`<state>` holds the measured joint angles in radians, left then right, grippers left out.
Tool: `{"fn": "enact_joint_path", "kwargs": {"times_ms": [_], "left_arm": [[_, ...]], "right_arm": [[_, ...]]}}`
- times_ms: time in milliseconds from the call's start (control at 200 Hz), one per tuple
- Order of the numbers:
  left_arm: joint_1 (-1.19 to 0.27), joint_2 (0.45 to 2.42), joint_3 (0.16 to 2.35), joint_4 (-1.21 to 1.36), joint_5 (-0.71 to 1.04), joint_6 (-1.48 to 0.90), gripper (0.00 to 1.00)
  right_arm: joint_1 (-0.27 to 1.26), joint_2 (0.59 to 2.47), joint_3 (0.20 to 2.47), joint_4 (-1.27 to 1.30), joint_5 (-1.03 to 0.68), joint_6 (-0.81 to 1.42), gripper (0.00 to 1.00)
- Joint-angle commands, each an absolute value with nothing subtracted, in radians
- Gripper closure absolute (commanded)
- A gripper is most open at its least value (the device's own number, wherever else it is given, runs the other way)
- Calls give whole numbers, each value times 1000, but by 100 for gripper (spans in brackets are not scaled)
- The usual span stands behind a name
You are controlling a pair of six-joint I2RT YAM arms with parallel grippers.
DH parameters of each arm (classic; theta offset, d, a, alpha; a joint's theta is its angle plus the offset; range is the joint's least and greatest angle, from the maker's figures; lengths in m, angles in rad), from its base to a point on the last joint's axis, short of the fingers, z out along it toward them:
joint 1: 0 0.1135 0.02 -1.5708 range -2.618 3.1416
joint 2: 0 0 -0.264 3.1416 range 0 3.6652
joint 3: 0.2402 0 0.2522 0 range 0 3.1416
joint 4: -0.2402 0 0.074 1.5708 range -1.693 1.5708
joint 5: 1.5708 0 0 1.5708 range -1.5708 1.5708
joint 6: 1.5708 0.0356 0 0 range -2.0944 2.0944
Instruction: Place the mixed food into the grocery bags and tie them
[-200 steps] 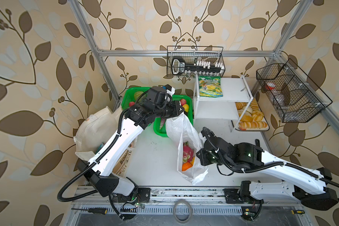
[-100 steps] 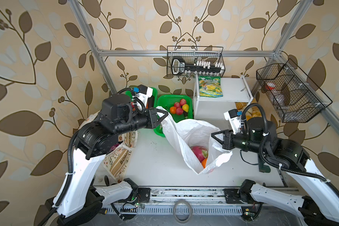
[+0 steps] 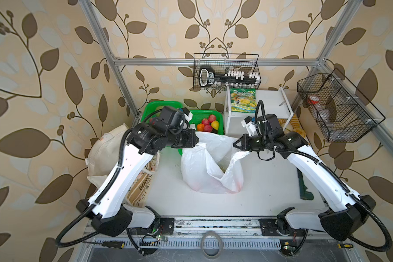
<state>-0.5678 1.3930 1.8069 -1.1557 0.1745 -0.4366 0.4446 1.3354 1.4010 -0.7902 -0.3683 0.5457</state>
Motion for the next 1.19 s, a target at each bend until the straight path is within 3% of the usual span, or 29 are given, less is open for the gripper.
{"fn": "enact_joint_path", "kwargs": {"times_ms": [0,55,115,140,330,510,660,740,865,1085,1190], "left_arm": [[-561,1346,1842,-1116,126,-376,42],[-560,1305,1822,-1051,134,-361,27],[-561,1251,1785,-974,132,-340,5],[-561,1226,1770,-949,132,-329,1],[-561,1092,1707,-836,131,-292,1],[-561,1085,1692,-772,303,-303,1],[-604,1142,1644,-645,553,-327,17],[-725,1190,1658,-668,498,-235,18],[-900,1279,1718,-732,320,-72,9],[-973,1429,1829,-815,202,56,5],[-983,1488,1863,-839,164,87,11]], "right_arm": [[442,1315,1418,-723,-311,562,100],[441,1316,1412,-715,-311,567,100],[438,1314,1406,-713,-302,568,100],[435,1312,1403,-711,-303,571,100],[422,1302,1378,-679,-319,587,100],[420,1295,1364,-663,-335,604,100],[419,1283,1352,-653,-343,606,100],[419,1280,1349,-649,-350,608,100],[419,1276,1345,-647,-354,612,100],[419,1268,1348,-641,-368,615,100],[419,1263,1347,-638,-373,616,100]]}}
